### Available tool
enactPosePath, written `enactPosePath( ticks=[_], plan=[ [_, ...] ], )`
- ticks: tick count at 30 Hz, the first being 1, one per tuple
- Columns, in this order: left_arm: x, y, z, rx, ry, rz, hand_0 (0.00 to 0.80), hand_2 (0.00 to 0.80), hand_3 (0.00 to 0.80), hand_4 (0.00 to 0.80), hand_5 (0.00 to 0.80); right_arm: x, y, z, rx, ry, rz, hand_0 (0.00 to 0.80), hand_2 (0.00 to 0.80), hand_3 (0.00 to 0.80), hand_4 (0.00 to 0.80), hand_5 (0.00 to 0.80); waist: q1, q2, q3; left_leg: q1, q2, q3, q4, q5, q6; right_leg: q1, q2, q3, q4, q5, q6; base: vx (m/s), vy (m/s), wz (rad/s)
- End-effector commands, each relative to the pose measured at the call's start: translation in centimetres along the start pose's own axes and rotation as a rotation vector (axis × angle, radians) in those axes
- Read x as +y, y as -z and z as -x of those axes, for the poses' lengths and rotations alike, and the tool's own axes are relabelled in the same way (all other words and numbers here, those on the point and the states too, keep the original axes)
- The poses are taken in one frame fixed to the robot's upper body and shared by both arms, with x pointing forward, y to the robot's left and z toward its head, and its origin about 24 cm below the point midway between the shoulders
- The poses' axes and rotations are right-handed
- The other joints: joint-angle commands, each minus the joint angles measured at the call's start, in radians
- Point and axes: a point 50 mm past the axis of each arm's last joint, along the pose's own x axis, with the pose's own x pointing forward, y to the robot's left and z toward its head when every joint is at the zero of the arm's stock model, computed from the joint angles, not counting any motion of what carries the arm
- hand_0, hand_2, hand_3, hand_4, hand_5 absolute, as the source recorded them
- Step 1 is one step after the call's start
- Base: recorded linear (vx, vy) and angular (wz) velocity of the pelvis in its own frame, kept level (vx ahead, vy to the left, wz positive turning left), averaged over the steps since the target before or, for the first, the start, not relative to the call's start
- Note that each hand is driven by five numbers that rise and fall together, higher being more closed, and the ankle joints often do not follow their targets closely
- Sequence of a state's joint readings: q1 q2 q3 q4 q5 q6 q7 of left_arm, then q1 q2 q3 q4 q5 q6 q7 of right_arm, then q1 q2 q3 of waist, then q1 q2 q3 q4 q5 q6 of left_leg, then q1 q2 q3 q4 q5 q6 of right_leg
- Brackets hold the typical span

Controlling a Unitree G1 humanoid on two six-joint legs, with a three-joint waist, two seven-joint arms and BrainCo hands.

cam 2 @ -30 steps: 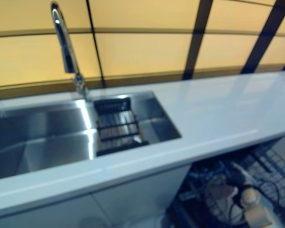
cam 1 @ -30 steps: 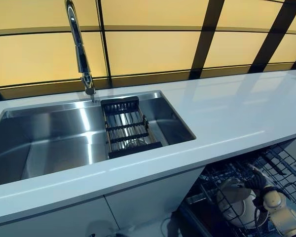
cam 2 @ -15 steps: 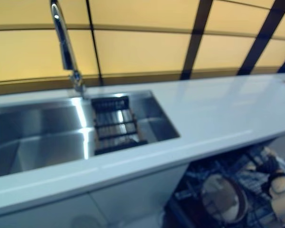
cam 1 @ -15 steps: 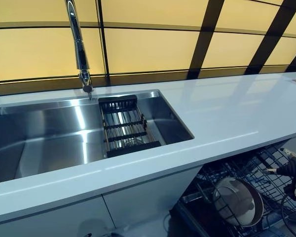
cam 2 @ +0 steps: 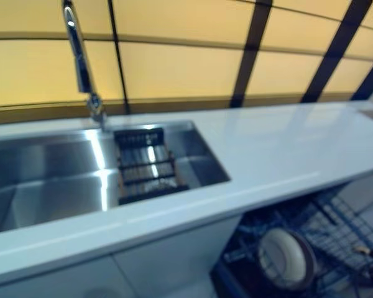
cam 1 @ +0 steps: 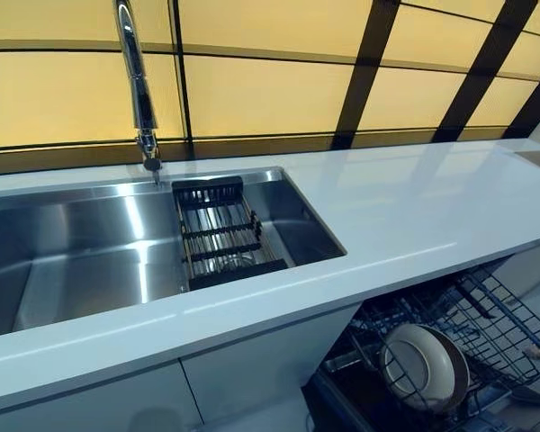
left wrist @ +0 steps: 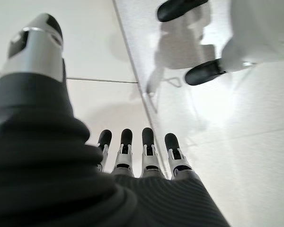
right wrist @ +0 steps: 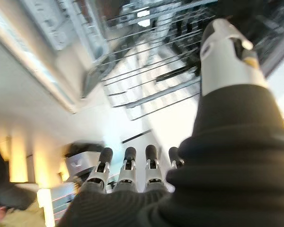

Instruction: Take plates into dishwasher

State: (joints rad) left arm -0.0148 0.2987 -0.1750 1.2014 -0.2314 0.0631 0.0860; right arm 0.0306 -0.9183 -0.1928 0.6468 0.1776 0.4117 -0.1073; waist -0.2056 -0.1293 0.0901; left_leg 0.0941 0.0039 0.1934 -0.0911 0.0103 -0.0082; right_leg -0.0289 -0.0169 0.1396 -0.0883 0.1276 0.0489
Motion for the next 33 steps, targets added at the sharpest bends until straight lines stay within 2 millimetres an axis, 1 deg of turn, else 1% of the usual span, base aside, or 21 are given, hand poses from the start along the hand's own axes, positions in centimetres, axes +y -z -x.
enactPosePath(
  ticks=[1, 3, 5, 7, 10, 12, 13, 14, 15, 16, 17, 18, 20, 21, 22, 23, 25, 27, 29, 31, 33],
  plan=[
    [1.9, 1.2, 0.0, 0.22, 0.006, -0.296, 0.0, 0.0, 0.0, 0.0, 0.0, -2.6, -0.8, -0.5, -0.014, 0.093, -0.091, 0.0, 0.0, 0.0, 0.0, 0.0, 0.009, 0.002, -0.006, 0.015, -0.001, -0.05, 0.008, -0.055, 0.036, -0.021, -0.015, -0.012, 0.053, 0.025, 0.099, -0.041, 0.141, 0.0],
    [2.4, 1.2, 0.1, 0.284, 0.02, -0.347, 0.0, 0.0, 0.0, 0.0, 0.0, -3.2, -0.3, -0.7, 0.003, 0.089, -0.079, 0.0, 0.0, 0.0, 0.0, 0.0, -0.008, 0.003, -0.004, 0.028, -0.004, -0.034, 0.013, -0.065, 0.037, -0.04, -0.019, 0.001, 0.055, 0.042, 0.11, -0.004, 0.104, -0.01],
    [3.1, 1.8, 0.3, 0.38, 0.033, -0.355, 0.0, 0.0, 0.0, 0.0, 0.0, -4.2, -0.6, -0.7, -0.003, 0.09, -0.057, 0.0, 0.0, 0.0, 0.0, 0.0, -0.03, 0.003, 0.001, 0.049, -0.006, -0.017, 0.016, -0.071, 0.03, -0.079, -0.026, 0.0, 0.039, 0.097, 0.133, 0.0, 0.058, -0.13],
    [3.9, 2.1, 0.5, 0.42, 0.003, -0.334, 0.0, 0.0, 0.0, 0.0, 0.0, -4.7, -1.3, -0.7, -0.025, 0.092, -0.059, 0.0, 0.0, 0.0, 0.0, 0.0, -0.032, 0.007, 0.011, 0.059, 0.002, -0.003, 0.009, -0.066, 0.023, -0.111, -0.025, -0.044, 0.05, 0.111, 0.139, -0.138, 0.048, -0.43],
    [4.9, 2.2, 0.6, 0.432, -0.038, -0.292, 0.0, 0.0, 0.0, 0.0, 0.0, -4.6, -2.2, -0.7, -0.05, 0.091, -0.061, 0.0, 0.0, 0.0, 0.0, 0.0, -0.012, 0.018, 0.015, 0.029, 0.011, 0.004, 0.004, -0.038, 0.028, -0.114, -0.03, -0.065, 0.14, 0.082, 0.133, -0.318, -0.036, -0.8],
    [5.3, 2.9, 0.8, 0.459, -0.034, -0.24, 0.0, 0.0, 0.0, 0.0, 0.0, -4.4, -2.9, -0.7, -0.068, 0.094, -0.083, 0.0, 0.0, 0.0, 0.0, 0.0, 0.032, 0.03, 0.005, -0.02, 0.027, 0.011, 0.017, -0.019, 0.033, -0.064, -0.064, -0.087, 0.203, 0.029, 0.12, -0.489, -0.179, -0.75],
    [5.4, 3.7, 1.0, 0.469, -0.041, -0.192, 0.0, 0.0, 0.0, 0.0, 0.0, -4.2, -3.0, -0.9, -0.06, 0.104, -0.093, 0.0, 0.0, 0.0, 0.0, 0.0, 0.071, 0.032, -0.009, -0.059, 0.041, 0.006, 0.031, -0.007, 0.031, -0.025, -0.104, -0.092, 0.234, 0.026, 0.114, -0.505, -0.253, -0.63],
    [5.6, 4.0, 1.0, 0.474, -0.045, -0.177, 0.0, 0.0, 0.0, 0.0, 0.0, -4.2, -2.9, -1.0, -0.049, 0.111, -0.084, 0.0, 0.0, 0.0, 0.0, 0.0, 0.09, 0.031, -0.017, -0.083, 0.049, 0.006, 0.042, 0.0, 0.028, -0.013, -0.12, -0.094, 0.243, 0.036, 0.111, -0.419, -0.228, -0.73],
    [5.6, 4.1, 1.1, 0.474, -0.046, -0.173, 0.0, 0.0, 0.0, 0.0, 0.0, -4.1, -2.8, -1.1, -0.041, 0.115, -0.078, 0.0, 0.0, 0.0, 0.0, 0.0, 0.101, 0.03, -0.022, -0.098, 0.054, 0.007, 0.054, 0.002, 0.028, 0.002, -0.129, -0.09, 0.256, 0.037, 0.111, -0.317, -0.182, -0.88],
    [5.7, 4.4, 1.1, 0.474, -0.047, -0.16, 0.0, 0.0, 0.0, 0.0, 0.0, -4.1, -2.6, -1.2, -0.021, 0.122, -0.07, 0.0, 0.0, 0.0, 0.0, 0.0, 0.123, 0.026, -0.029, -0.134, 0.063, 0.011, 0.084, 0.002, 0.03, 0.036, -0.142, -0.083, 0.28, 0.039, 0.111, -0.355, -0.205, -0.7],
    [5.7, 4.5, 1.1, 0.47, -0.048, -0.157, 0.0, 0.0, 0.0, 0.0, 0.0, -4.1, -2.3, -1.4, 0.003, 0.13, -0.07, 0.0, 0.0, 0.0, 0.0, 0.0, 0.141, 0.018, -0.033, -0.177, 0.07, 0.024, 0.116, 0.001, 0.036, 0.068, -0.143, -0.076, 0.296, 0.035, 0.112, -0.444, -0.291, -0.61],
    [5.8, 4.2, 1.0, 0.457, -0.057, -0.164, 0.0, 0.0, 0.0, 0.0, 0.0, -4.2, -1.8, -1.5, 0.026, 0.135, -0.076, 0.0, 0.0, 0.0, 0.0, 0.0, 0.155, 0.005, -0.033, -0.225, 0.071, 0.037, 0.158, 0.002, 0.045, 0.096, -0.124, -0.067, 0.291, 0.01, 0.111, -0.333, -0.238, -0.37],
    [5.9, 3.8, 0.9, 0.445, -0.064, -0.166, 0.0, 0.0, 0.0, 0.0, 0.0, -4.2, -1.5, -1.5, 0.035, 0.136, -0.085, 0.0, 0.0, 0.0, 0.0, 0.0, 0.162, -0.003, -0.033, -0.269, 0.071, 0.04, 0.198, -0.003, 0.049, 0.115, -0.111, -0.071, 0.276, -0.022, 0.11, -0.223, -0.178, -0.3],
    [5.9, 3.3, 0.8, 0.424, -0.079, -0.163, 0.0, 0.0, 0.0, 0.0, 0.0, -4.3, -1.3, -1.6, 0.042, 0.143, -0.083, 0.0, 0.0, 0.0, 0.0, 0.0, 0.179, -0.018, -0.027, -0.307, 0.075, 0.051, 0.237, -0.005, 0.05, 0.123, -0.106, -0.101, 0.267, -0.046, 0.107, -0.335, -0.279, -0.3],
    [5.9, 2.5, 0.7, 0.393, -0.103, -0.152, 0.0, 0.0, 0.0, 0.0, 0.0, -4.4, -1.1, -1.6, 0.04, 0.146, -0.088, 0.0, 0.0, 0.0, 0.0, 0.0, 0.195, -0.03, -0.019, -0.363, 0.103, 0.07, 0.287, 0.0, 0.047, 0.148, -0.089, -0.127, 0.242, -0.103, 0.092, -0.437, -0.38, -0.1],
    [6.0, 1.4, 0.5, 0.356, -0.129, -0.139, 0.0, 0.0, 0.0, 0.0, 0.0, -4.5, -1.0, -1.7, 0.041, 0.144, -0.106, 0.0, 0.0, 0.0, 0.0, 0.0, 0.207, -0.035, -0.007, -0.417, 0.128, 0.07, 0.326, 0.008, 0.032, 0.169, -0.059, -0.129, 0.215, -0.159, 0.068, -0.404, -0.344, -0.06],
    [5.9, 0.6, 0.3, 0.322, -0.139, -0.116, 0.0, 0.0, 0.0, 0.0, 0.0, -4.5, -0.8, -1.7, 0.052, 0.132, -0.125, 0.0, 0.0, 0.0, 0.0, 0.0, 0.212, -0.035, 0.003, -0.427, 0.137, 0.058, 0.301, 0.04, 0.012, 0.173, -0.033, -0.12, 0.205, -0.181, 0.061, -0.321, -0.22, 0.31],
    [5.4, 0.5, 0.2, 0.305, -0.12, -0.133, 0.0, 0.0, 0.0, 0.0, 0.0, -4.5, -0.7, -1.7, 0.057, 0.122, -0.124, 0.0, 0.0, 0.0, 0.0, 0.0, 0.21, -0.028, 0.007, -0.405, 0.13, 0.069, 0.248, 0.062, 0.008, 0.176, -0.02, -0.123, 0.208, -0.192, 0.061, -0.245, -0.109, 0.23],
    [5.2, 1.0, 0.3, 0.31, -0.124, -0.15, 0.0, 0.0, 0.0, 0.0, 0.0, -4.5, -0.5, -1.7, 0.065, 0.116, -0.126, 0.0, 0.0, 0.0, 0.0, 0.0, 0.215, -0.019, 0.005, -0.39, 0.123, 0.074, 0.19, 0.09, 0.005, 0.202, -0.001, -0.117, 0.196, -0.216, 0.05, -0.196, -0.108, -0.07],
    [5.4, 1.5, 0.4, 0.332, -0.135, -0.11, 0.0, 0.0, 0.0, 0.0, 0.0, -4.9, -0.3, -1.7, 0.072, 0.111, -0.118, 0.0, 0.0, 0.0, 0.0, 0.0, 0.225, -0.011, -0.001, -0.386, 0.109, 0.064, 0.134, 0.122, -0.004, 0.217, 0.019, -0.107, 0.189, -0.237, 0.034, -0.227, -0.131, 0.06],
    [5.5, 2.7, 0.6, 0.365, -0.124, -0.072, 0.0, 0.0, 0.0, 0.0, 0.0, -5.5, -0.6, -1.6, 0.069, 0.113, -0.117, 0.0, 0.0, 0.0, 0.0, 0.0, 0.237, 0.003, 0.002, -0.378, 0.102, 0.048, 0.075, 0.161, -0.02, 0.221, 0.036, -0.101, 0.191, -0.256, 0.018, -0.179, -0.115, 0.09]
  ],
)
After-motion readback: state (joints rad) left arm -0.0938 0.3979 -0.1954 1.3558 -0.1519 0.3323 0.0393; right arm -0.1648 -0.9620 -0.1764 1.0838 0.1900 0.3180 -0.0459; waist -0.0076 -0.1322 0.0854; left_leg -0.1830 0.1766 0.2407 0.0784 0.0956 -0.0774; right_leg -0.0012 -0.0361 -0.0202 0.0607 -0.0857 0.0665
